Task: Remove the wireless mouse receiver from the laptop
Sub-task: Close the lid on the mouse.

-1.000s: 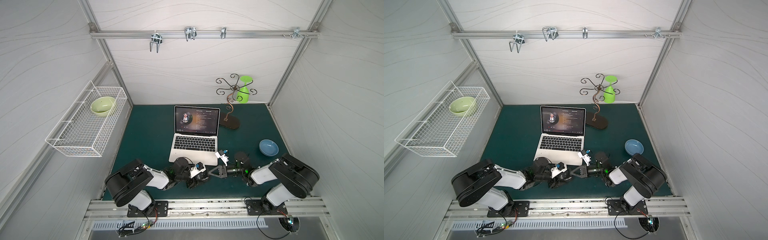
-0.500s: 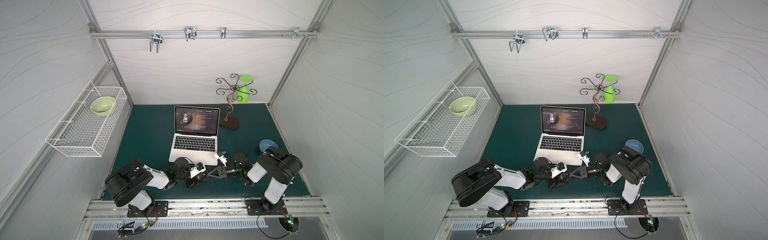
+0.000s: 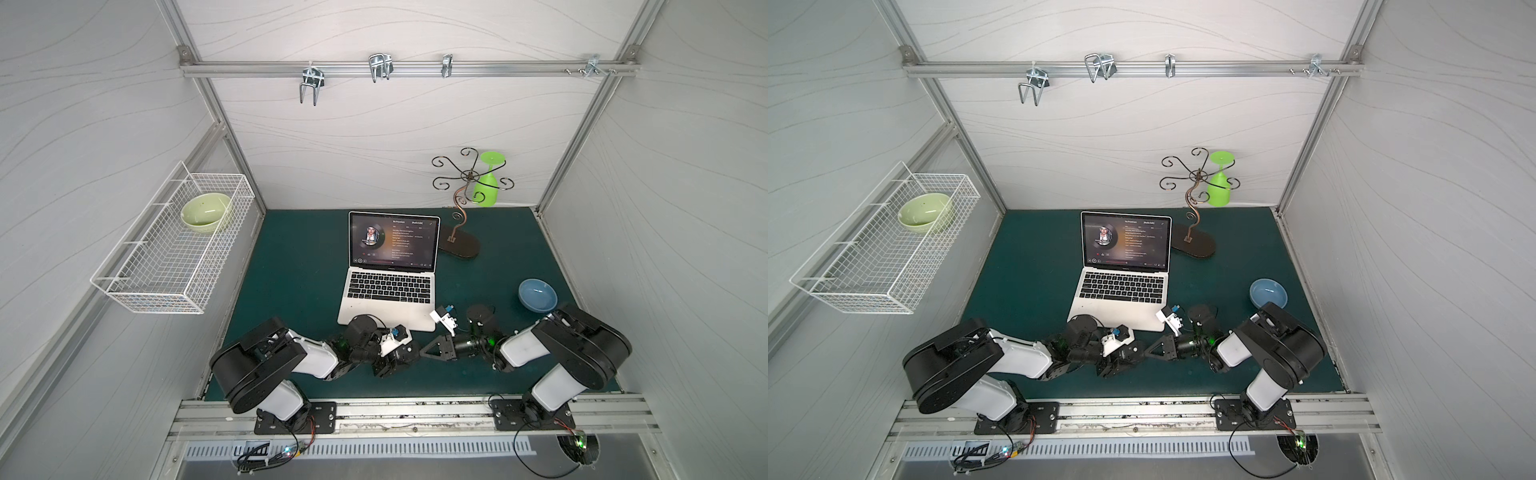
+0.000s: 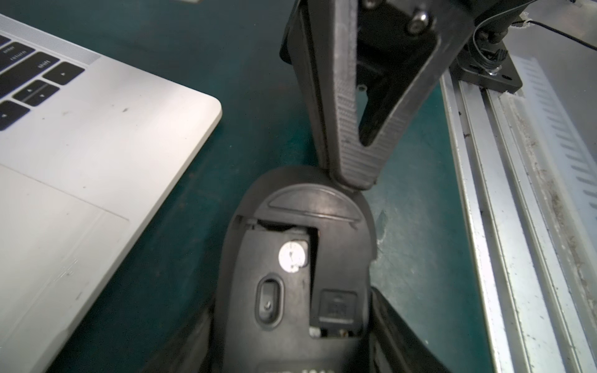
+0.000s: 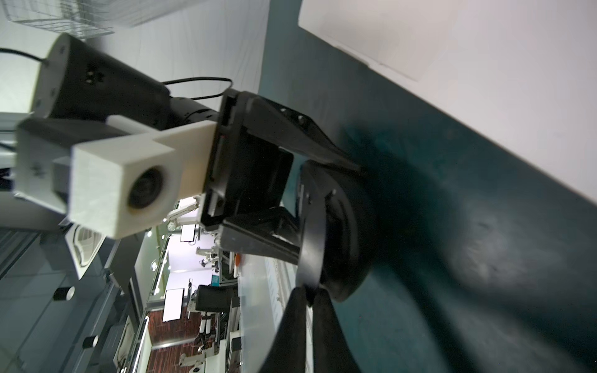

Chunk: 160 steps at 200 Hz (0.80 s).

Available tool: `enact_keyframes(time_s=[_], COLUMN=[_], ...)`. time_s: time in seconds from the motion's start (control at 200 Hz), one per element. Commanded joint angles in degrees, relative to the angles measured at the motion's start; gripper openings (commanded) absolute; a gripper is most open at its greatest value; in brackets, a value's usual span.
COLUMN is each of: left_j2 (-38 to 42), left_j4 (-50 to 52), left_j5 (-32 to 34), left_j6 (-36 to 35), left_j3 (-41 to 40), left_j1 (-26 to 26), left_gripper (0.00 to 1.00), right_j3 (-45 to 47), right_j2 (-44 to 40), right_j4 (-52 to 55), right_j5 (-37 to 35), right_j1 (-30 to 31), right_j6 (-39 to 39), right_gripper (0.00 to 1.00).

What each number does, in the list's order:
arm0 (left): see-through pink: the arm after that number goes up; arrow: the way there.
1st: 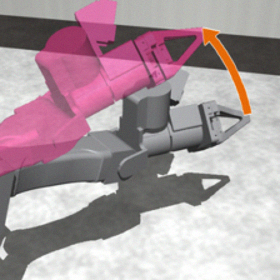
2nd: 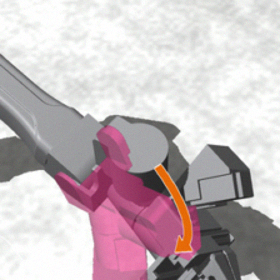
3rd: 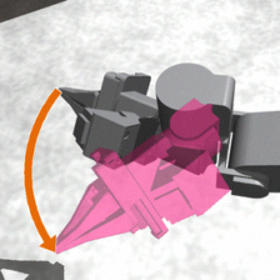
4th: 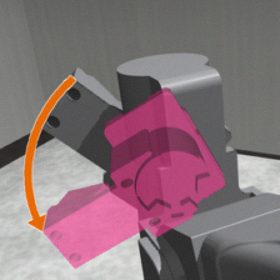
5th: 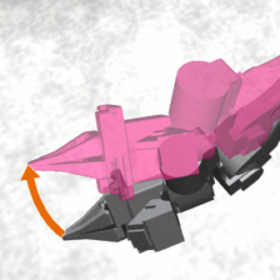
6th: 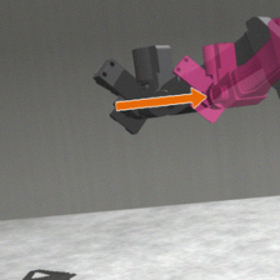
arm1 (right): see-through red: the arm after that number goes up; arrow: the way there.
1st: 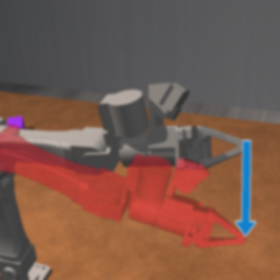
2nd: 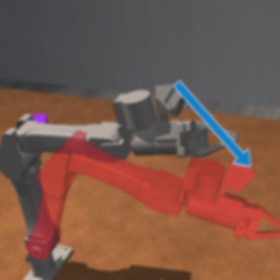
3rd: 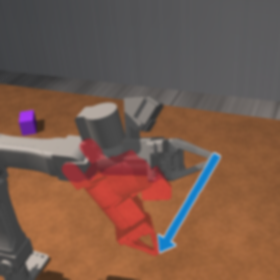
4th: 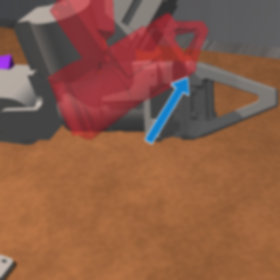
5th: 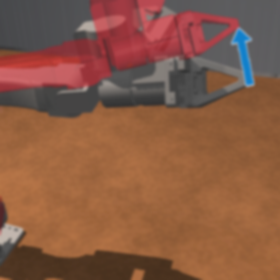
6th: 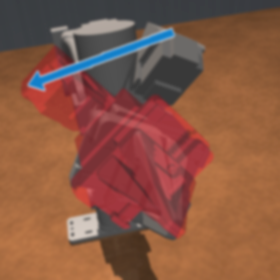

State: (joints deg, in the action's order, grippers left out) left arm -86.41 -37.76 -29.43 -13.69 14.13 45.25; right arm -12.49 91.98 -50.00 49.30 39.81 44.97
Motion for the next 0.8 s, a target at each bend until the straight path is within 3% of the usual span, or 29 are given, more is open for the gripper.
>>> enact_keyframes(time_s=[0.0,0.485,0.795], left_j2=[0.3,-0.2,1.1], left_j4=[-3.0,-2.4,-5.2], left_j5=[-0.8,-1.2,-2.7], left_j6=[0.6,0.1,0.7], left_j3=[1.6,2.0,0.6], left_j1=[-0.4,-0.4,-0.4], left_gripper=[0.0,0.0,0.0], right_j3=[-0.3,-4.4,-6.3], right_j2=[-0.8,-6.0,-1.6], right_j4=[8.3,19.3,17.0], right_j5=[-2.2,-2.4,0.4], right_j1=[-0.2,0.1,2.4], right_j6=[-2.2,-6.4,-6.3], right_gripper=[0.18,0.56,0.64])
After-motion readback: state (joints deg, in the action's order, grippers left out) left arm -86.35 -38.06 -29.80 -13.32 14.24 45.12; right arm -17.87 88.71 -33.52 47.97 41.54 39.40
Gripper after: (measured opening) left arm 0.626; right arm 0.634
